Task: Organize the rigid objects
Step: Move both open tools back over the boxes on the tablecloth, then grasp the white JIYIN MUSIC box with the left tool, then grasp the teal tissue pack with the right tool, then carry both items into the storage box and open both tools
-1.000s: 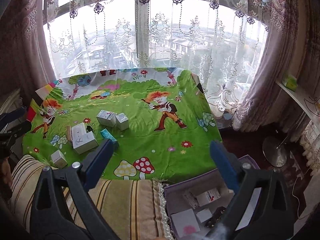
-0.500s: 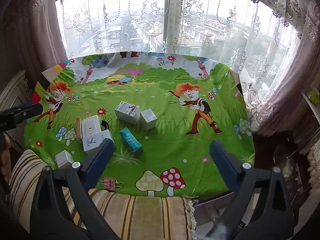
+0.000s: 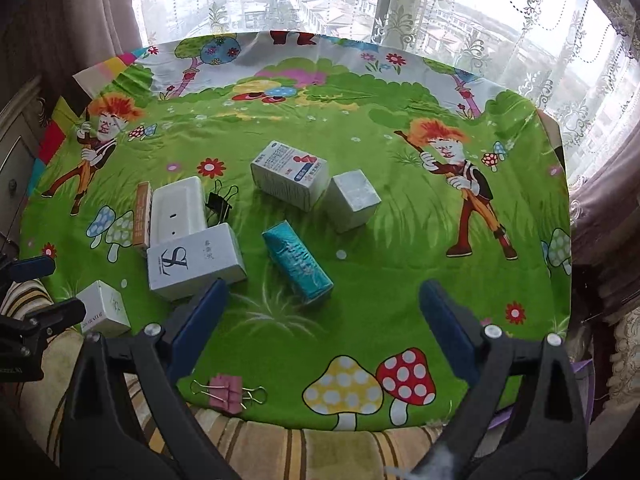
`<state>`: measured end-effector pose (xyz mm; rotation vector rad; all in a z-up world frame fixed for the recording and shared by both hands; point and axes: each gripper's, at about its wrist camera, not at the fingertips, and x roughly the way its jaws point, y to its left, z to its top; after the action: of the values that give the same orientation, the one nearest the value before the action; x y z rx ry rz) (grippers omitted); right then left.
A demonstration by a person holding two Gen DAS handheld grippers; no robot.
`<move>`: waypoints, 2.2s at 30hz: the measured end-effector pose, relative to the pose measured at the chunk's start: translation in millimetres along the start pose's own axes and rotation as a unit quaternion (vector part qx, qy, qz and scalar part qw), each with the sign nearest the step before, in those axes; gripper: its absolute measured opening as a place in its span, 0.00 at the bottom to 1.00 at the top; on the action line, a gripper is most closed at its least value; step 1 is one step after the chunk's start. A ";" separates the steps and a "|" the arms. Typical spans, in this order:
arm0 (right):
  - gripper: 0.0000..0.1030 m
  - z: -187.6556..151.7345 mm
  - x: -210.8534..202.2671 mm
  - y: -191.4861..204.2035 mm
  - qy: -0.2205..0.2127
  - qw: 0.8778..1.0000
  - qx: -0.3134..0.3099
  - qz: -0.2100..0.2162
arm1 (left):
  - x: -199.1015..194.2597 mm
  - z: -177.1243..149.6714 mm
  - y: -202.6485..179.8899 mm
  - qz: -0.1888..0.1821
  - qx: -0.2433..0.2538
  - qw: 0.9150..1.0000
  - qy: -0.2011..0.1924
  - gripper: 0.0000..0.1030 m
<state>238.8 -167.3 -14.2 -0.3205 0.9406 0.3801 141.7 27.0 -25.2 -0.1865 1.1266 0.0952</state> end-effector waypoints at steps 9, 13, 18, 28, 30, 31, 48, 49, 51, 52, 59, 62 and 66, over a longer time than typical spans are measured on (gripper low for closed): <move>0.94 -5.9 34.3 -0.8 0.045 0.999 -0.016 0.009 | 21.3 -7.2 -23.5 0.043 0.079 0.995 0.043 0.76; 0.90 -4.8 48.8 4.2 0.063 0.998 -0.030 0.011 | 26.9 -8.4 -24.1 0.046 0.086 0.994 0.055 0.70; 0.88 -0.3 58.3 11.2 0.069 0.996 -0.048 0.021 | 37.9 -12.0 -26.3 0.042 0.093 0.992 0.075 0.53; 0.81 7.7 81.6 21.6 0.086 0.994 -0.058 0.034 | 25.6 -13.8 -41.3 -0.020 0.103 0.994 0.043 0.47; 0.66 6.7 86.8 23.6 0.090 0.994 -0.057 0.039 | 22.7 -14.4 -46.8 -0.027 0.106 0.993 0.033 0.47; 0.60 5.6 90.1 24.9 0.095 0.993 -0.057 0.041 | 22.0 -14.3 -48.2 -0.030 0.106 0.993 0.031 0.47; 0.31 -32.2 -9.9 20.1 0.017 0.997 -0.004 0.077 | -35.5 -33.6 -3.2 -0.078 -0.068 0.992 -0.072 0.46; 0.31 -37.2 -18.3 19.2 0.013 0.997 0.003 0.076 | -40.1 -37.5 -0.2 -0.080 -0.081 0.990 -0.077 0.46; 0.31 -47.7 -33.8 17.2 0.005 0.997 0.016 0.074 | -46.3 -43.5 1.7 -0.079 -0.097 0.988 -0.086 0.46; 0.31 -52.7 -39.9 16.2 0.002 0.997 0.023 0.074 | -49.1 -46.4 1.5 -0.078 -0.102 0.988 -0.091 0.46; 0.31 -76.6 -72.0 15.9 -0.020 0.997 0.031 0.073 | -57.2 -55.8 -5.2 -0.077 -0.107 0.986 -0.098 0.46; 0.31 -81.7 -85.3 11.4 -0.031 0.995 0.038 0.085 | -60.9 -57.3 -10.9 -0.091 -0.102 0.986 -0.099 0.46; 0.31 -88.7 -101.7 0.3 -0.042 0.992 0.056 0.105 | -61.4 -61.1 -20.6 -0.116 -0.105 0.984 -0.088 0.46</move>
<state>120.9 -222.6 21.1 -0.1026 0.9105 0.5273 64.7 -4.0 6.9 -0.4865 0.9100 0.0214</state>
